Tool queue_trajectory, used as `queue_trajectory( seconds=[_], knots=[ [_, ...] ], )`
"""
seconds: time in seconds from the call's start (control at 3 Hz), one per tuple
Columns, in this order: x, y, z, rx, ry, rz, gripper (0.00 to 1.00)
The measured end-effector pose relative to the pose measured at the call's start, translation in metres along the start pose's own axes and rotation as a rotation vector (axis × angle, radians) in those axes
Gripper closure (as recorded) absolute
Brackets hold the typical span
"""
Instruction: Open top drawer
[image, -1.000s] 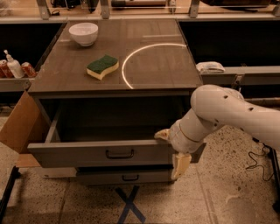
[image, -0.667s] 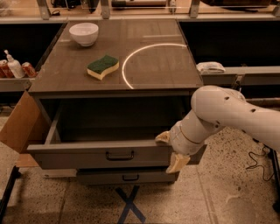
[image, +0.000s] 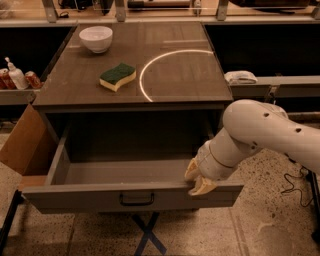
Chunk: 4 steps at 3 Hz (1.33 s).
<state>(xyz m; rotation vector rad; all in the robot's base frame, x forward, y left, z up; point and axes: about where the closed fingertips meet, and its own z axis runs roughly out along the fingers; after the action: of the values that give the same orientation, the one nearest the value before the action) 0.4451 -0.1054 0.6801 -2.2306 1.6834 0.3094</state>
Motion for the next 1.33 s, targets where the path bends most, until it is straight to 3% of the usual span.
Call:
queue_trajectory(
  seconds=[1.0,1.33],
  knots=[
    [-0.001,0.001,0.001,-0.005,0.001,-0.004,0.01],
    [0.005,-0.003,-0.011,0.019,-0.007,-0.004,0.00]
  ],
)
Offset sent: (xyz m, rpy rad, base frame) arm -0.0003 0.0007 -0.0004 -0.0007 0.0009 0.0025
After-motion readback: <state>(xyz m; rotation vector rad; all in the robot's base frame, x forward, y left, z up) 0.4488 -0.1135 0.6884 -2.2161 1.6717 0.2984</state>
